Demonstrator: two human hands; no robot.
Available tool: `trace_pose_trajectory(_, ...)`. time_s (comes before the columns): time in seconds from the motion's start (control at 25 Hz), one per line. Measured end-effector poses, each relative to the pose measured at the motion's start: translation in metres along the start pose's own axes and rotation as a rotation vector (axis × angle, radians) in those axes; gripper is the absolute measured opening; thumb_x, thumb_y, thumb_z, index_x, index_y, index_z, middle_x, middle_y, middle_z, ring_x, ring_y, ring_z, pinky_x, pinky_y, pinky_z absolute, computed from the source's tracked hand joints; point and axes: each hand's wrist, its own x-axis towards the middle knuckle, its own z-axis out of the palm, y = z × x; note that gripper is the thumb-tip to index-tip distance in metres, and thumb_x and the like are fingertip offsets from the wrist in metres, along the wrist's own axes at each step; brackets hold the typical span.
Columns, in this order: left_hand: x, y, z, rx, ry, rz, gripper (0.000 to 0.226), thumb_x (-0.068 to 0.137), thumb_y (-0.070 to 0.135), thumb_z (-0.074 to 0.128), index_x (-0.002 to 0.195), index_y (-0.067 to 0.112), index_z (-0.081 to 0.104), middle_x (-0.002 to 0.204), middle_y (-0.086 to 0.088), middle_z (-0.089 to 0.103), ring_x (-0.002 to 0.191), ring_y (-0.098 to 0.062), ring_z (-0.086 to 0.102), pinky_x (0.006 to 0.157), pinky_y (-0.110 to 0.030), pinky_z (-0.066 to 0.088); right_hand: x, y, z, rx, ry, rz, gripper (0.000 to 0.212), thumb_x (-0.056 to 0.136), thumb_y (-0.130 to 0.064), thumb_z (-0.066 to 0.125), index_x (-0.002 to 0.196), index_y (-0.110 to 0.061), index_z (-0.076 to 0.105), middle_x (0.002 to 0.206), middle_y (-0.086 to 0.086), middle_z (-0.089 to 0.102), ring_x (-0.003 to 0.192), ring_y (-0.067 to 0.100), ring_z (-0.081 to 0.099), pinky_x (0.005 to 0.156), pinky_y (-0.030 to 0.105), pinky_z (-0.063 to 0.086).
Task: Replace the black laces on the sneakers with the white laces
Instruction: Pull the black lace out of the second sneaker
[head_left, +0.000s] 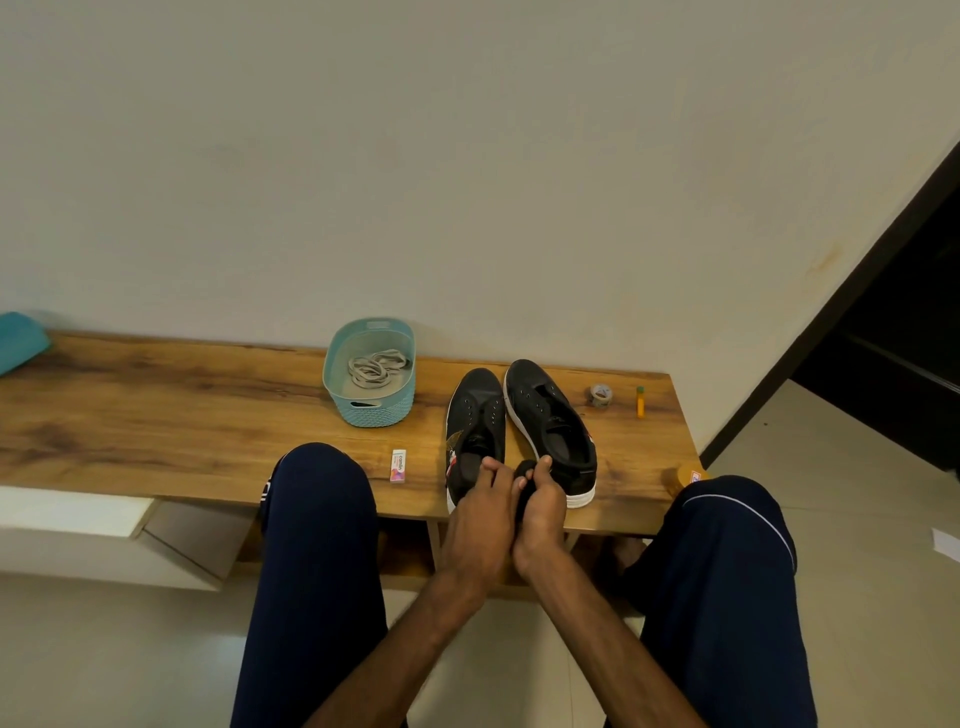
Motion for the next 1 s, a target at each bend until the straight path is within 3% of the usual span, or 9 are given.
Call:
trace_pose_trajectory(0.08,-0.002,0.003,-0.003,0.073,0.003,0.005,0.046,0.107,0.036,0.027,0.148,0.015,0.032,0.151,-0.005,0.038,0.115,-0.015,0.061,0.086,-0.025,0.051,0.002,0.002,-0.001,-0.034,-0.069,0.053,0.073,0.103,-0.056,0.026,0.117,0.003,0.066,0.114,0.017,0.072,0.115,0.028,0.065,0.108,0.045,0.044)
trace_pose_trajectory(0.16,-0.003,0.007,-0.005,0.092,0.026,-0.004,0.045,0.107,0.037,0.028,0.146,0.016,0.032,0.152,-0.004,0.035,0.113,-0.015,0.062,0.084,-0.025,0.053,0.0,-0.003,-0.001,-0.046,-0.15,0.12,0.079,0.101,-0.06,0.021,0.119,0.0,0.069,0.12,0.013,0.07,0.122,0.025,0.06,0.112,0.043,0.039)
trace_pose_trajectory(0.32,-0.001,0.006,-0.006,0.258,0.04,0.048,0.044,0.107,0.038,0.026,0.146,0.019,0.031,0.141,-0.008,0.047,0.112,-0.018,0.061,0.085,-0.028,0.053,-0.003,-0.015,0.001,-0.026,-0.234,0.087,0.067,0.104,-0.054,0.023,0.124,-0.005,0.064,0.126,0.013,0.068,0.126,0.024,0.058,0.111,0.044,0.039)
trace_pose_trajectory(0.4,-0.001,0.002,-0.006,0.366,0.031,0.037,0.045,0.107,0.039,0.024,0.145,0.017,0.034,0.134,-0.01,0.052,0.114,-0.02,0.057,0.086,-0.03,0.051,-0.002,-0.014,0.004,0.032,-0.194,-0.007,0.047,0.105,-0.044,0.031,0.118,-0.008,0.058,0.116,0.018,0.071,0.113,0.026,0.067,0.094,0.04,0.05)
trace_pose_trajectory(0.48,0.0,-0.001,-0.006,0.429,0.014,0.006,0.046,0.107,0.042,0.022,0.14,0.016,0.041,0.131,-0.009,0.051,0.115,-0.021,0.052,0.084,-0.031,0.051,-0.001,-0.015,0.005,0.066,-0.13,-0.055,0.037,0.103,-0.04,0.039,0.106,-0.008,0.058,0.091,0.016,0.074,0.09,0.025,0.073,0.07,0.029,0.054)
trace_pose_trajectory(0.56,0.0,-0.004,-0.006,0.425,0.003,0.002,0.045,0.106,0.044,0.023,0.133,0.017,0.048,0.127,-0.007,0.051,0.113,-0.018,0.049,0.081,-0.03,0.05,0.002,-0.016,0.003,0.099,-0.087,-0.054,0.032,0.101,-0.039,0.043,0.099,-0.011,0.058,0.067,0.004,0.061,0.066,0.016,0.066,0.046,0.015,0.045)
trace_pose_trajectory(0.64,-0.001,-0.005,-0.005,0.346,-0.019,0.02,0.043,0.106,0.045,0.024,0.129,0.019,0.051,0.124,-0.003,0.052,0.11,-0.015,0.049,0.085,-0.029,0.048,0.007,-0.017,0.001,0.12,-0.06,-0.052,0.03,0.101,-0.039,0.044,0.097,-0.013,0.058,0.058,-0.002,0.046,0.052,0.008,0.049,0.04,0.011,0.037)
trace_pose_trajectory(0.84,-0.006,-0.001,-0.008,0.261,-0.004,0.013,0.052,0.102,0.055,0.021,0.126,0.019,0.048,0.119,0.0,0.053,0.102,-0.011,0.051,0.08,-0.024,0.044,0.011,-0.02,-0.002,0.117,-0.092,-0.096,0.031,0.105,-0.035,0.039,0.092,-0.011,0.056,0.051,-0.005,0.035,0.039,0.004,0.034,0.06,0.014,0.054)
trace_pose_trajectory(1.0,-0.007,0.003,-0.01,0.385,0.056,0.051,0.051,0.103,0.054,0.023,0.13,0.016,0.044,0.12,-0.003,0.049,0.102,-0.012,0.051,0.075,-0.023,0.043,0.013,-0.02,-0.004,0.134,-0.129,-0.078,0.034,0.106,-0.034,0.037,0.089,-0.01,0.055,0.051,-0.005,0.036,0.04,0.007,0.035,0.086,0.025,0.052)
